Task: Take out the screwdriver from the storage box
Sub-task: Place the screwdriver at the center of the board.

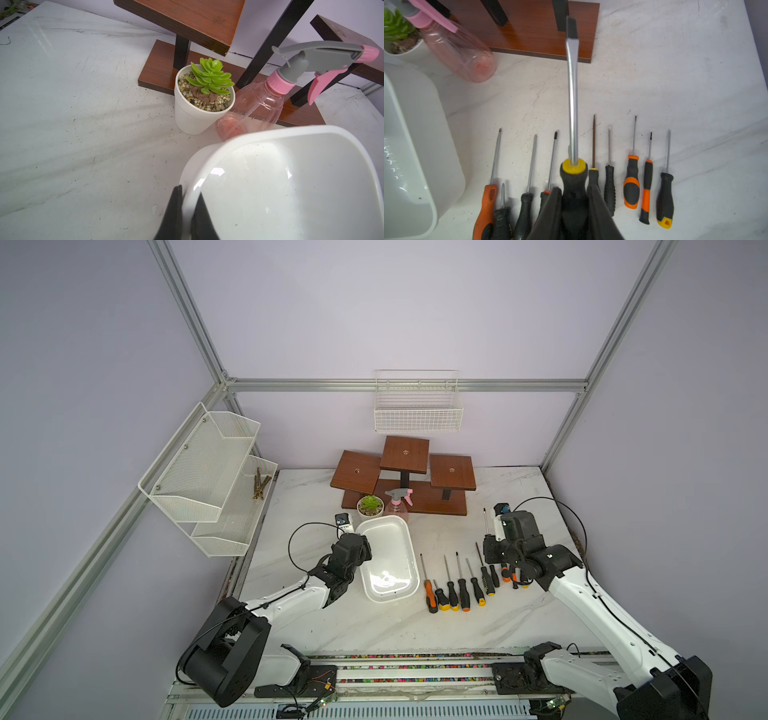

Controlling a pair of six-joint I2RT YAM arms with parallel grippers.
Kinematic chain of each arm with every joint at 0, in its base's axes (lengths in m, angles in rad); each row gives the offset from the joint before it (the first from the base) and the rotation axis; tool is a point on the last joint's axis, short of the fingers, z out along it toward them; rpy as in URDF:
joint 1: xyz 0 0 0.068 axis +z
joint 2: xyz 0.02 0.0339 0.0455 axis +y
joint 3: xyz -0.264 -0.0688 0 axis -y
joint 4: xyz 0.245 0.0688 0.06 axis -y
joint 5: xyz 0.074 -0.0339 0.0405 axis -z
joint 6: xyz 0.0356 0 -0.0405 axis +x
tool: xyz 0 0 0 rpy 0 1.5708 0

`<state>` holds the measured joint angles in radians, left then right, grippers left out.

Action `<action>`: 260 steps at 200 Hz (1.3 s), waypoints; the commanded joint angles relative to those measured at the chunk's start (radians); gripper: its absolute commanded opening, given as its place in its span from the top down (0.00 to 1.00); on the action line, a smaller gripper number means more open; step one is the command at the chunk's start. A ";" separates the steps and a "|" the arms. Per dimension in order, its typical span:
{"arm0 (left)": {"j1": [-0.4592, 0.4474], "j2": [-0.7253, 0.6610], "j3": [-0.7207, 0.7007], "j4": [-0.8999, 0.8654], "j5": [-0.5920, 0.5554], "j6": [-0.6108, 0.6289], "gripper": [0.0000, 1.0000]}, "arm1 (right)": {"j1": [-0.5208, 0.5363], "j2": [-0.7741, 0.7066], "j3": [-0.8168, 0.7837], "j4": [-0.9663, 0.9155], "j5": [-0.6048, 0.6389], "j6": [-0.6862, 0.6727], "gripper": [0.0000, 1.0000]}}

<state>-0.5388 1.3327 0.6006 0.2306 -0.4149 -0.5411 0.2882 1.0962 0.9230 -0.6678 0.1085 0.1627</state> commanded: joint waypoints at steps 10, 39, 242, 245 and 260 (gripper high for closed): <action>0.000 -0.023 -0.005 0.019 -0.015 -0.003 1.00 | -0.107 0.024 0.041 -0.006 -0.079 -0.078 1.00; 0.000 -0.028 -0.011 0.017 -0.015 -0.006 1.00 | -0.184 0.072 0.059 0.000 -0.094 -0.068 1.00; 0.067 -0.040 -0.049 0.076 0.063 -0.035 1.00 | -0.471 0.438 0.125 -0.019 0.204 -0.242 1.00; 0.068 -0.040 -0.048 0.077 0.067 -0.035 1.00 | -0.474 0.438 0.125 -0.019 0.205 -0.243 1.00; 0.077 -0.028 -0.043 0.078 0.079 -0.037 1.00 | -0.486 0.437 0.112 -0.014 0.201 -0.251 1.00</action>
<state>-0.4770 1.3067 0.5625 0.2550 -0.3676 -0.5655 -0.1791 1.5356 1.0359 -0.6861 0.2810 -0.0551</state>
